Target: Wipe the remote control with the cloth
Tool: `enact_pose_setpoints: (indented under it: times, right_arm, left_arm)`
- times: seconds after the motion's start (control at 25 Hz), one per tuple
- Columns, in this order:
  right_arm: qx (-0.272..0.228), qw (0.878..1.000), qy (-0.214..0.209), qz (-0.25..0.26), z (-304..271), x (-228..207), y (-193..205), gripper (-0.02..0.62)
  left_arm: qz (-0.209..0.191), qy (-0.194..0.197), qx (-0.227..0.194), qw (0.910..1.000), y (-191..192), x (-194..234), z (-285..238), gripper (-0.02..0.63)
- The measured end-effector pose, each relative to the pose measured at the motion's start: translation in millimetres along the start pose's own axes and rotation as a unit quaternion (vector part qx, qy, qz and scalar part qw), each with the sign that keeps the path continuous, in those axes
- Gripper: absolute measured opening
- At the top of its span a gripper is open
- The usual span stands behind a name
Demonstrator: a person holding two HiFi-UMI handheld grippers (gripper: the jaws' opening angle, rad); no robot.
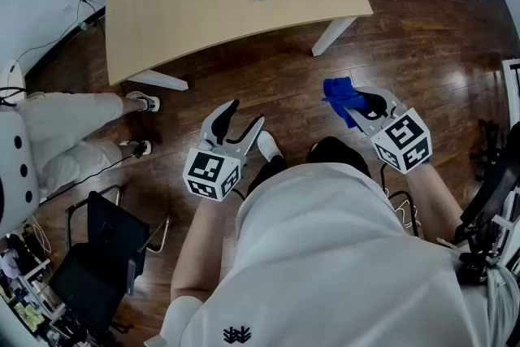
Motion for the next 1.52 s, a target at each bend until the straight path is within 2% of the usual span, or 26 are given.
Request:
enact_pose_setpoints:
  times: [0.16,0.48,0.68,1.0,1.24,1.4,1.52]
  right_arm:
    - [-0.008,1.0,0.01,0.001,-16,7,-27,0.089]
    - [-0.017,1.0,0.022,-0.001,-34,0,-50,0.089]
    - [-0.028,1.0,0.004,-0.004,-64,-36,-61,0.089]
    - [-0.06,0.997,-0.054,0.016,-144,-122,-106,0.089]
    - [-0.053,0.994,-0.092,0.022,-176,-185,-116,0.089]
    - [-0.04,0.992,-0.113,0.034,-200,-222,-112,0.089]
    - [-0.03,0.992,-0.119,0.039,-211,-239,-109,0.089]
  left_arm:
    - [0.002,-0.003,-0.002,1.0,-2,31,14,0.278]
    - [-0.005,0.007,-0.009,0.9999,-21,56,5,0.278]
    - [-0.01,-0.008,-0.003,0.9999,-40,75,-24,0.278]
    - [0.013,-0.069,0.007,0.9975,-75,124,-97,0.278]
    - [0.029,-0.116,0.027,0.9924,-97,158,-160,0.29]
    - [0.04,-0.173,0.058,0.9824,-100,195,-200,0.361]
    - [0.056,-0.211,0.082,0.9725,-90,221,-221,0.446]
Point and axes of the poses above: the fingertips, and each gripper's own axes: z backward along the fingers, x to its left, y out of its underside, the point moved 8 cm from there along z, backward along the fingers, and after that the axes turned 15 degrees about y, right-handed, at the moved point
